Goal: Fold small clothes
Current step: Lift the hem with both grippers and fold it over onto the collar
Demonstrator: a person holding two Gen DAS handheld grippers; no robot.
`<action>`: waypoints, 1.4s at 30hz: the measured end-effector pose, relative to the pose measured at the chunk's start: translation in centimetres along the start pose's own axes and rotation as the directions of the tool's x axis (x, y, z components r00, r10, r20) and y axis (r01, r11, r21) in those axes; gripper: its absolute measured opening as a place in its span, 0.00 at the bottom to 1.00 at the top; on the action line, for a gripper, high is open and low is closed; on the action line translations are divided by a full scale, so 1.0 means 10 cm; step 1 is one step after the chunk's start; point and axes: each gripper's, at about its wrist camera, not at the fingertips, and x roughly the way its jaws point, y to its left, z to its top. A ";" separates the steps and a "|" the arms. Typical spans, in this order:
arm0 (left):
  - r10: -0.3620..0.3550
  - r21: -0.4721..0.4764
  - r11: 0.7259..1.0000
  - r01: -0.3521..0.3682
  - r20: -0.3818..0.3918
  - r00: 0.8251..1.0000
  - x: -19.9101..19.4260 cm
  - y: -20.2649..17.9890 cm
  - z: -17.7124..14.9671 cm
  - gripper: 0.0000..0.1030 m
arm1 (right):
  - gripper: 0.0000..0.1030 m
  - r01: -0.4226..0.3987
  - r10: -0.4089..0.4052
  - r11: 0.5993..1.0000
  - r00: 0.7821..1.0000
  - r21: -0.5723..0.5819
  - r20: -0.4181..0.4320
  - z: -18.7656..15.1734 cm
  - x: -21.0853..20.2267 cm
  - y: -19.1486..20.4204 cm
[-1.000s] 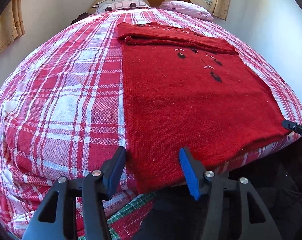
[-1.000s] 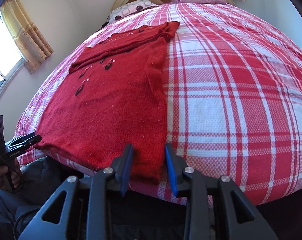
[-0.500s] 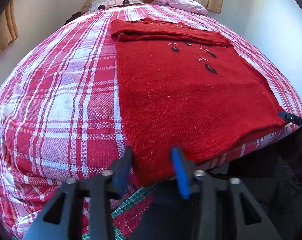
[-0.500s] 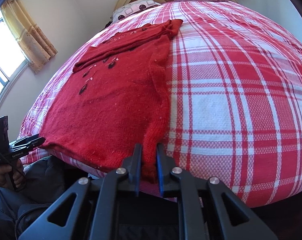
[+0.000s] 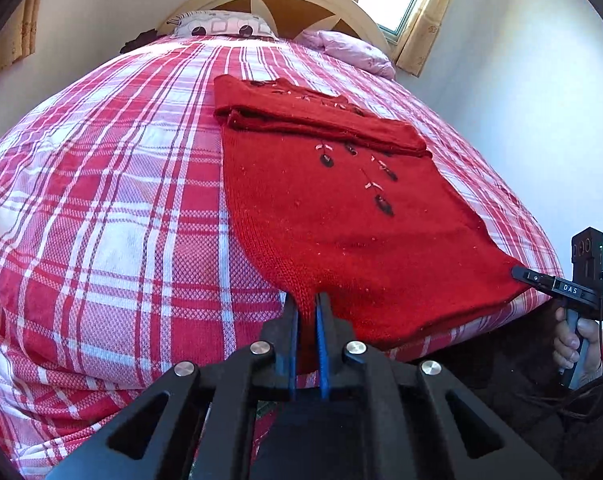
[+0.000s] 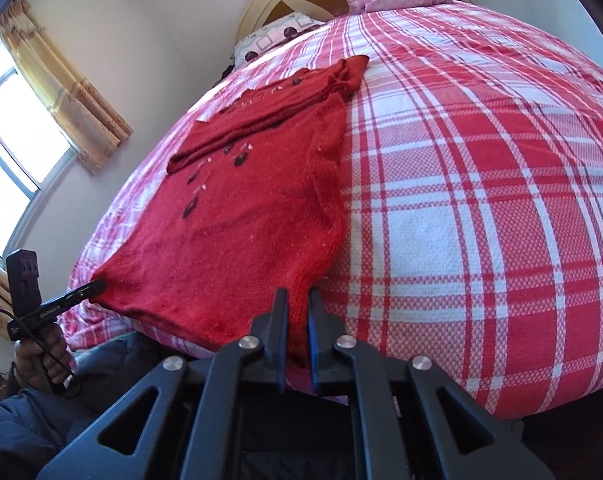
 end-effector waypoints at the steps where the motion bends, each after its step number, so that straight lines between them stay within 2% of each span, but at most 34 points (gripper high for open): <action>1: -0.004 -0.003 1.000 0.004 0.002 1.000 0.00 0.00 0.01 0.07 | 0.11 -0.010 0.010 1.000 1.000 0.006 0.008 0.01 -0.02 0.00; 6: -0.022 -0.004 1.000 0.022 0.019 1.000 -0.01 0.01 0.10 0.07 | 0.10 -0.065 0.063 0.997 0.997 0.029 0.048 0.07 -0.12 -0.01; 16: -0.028 -0.003 1.000 0.029 0.130 0.991 -0.12 0.10 0.58 0.07 | 0.10 -0.140 0.135 0.990 0.981 0.033 0.139 0.42 -0.32 0.05; 28: -0.058 -0.032 0.997 0.065 0.178 0.982 0.07 0.25 1.31 0.07 | 0.10 -0.135 0.123 0.990 0.969 0.042 0.212 1.15 -0.21 0.06; 42: -0.029 -0.018 0.999 0.033 0.185 0.982 0.40 0.34 1.87 0.07 | 0.10 -0.099 0.084 0.993 0.979 0.070 0.188 1.79 0.12 0.04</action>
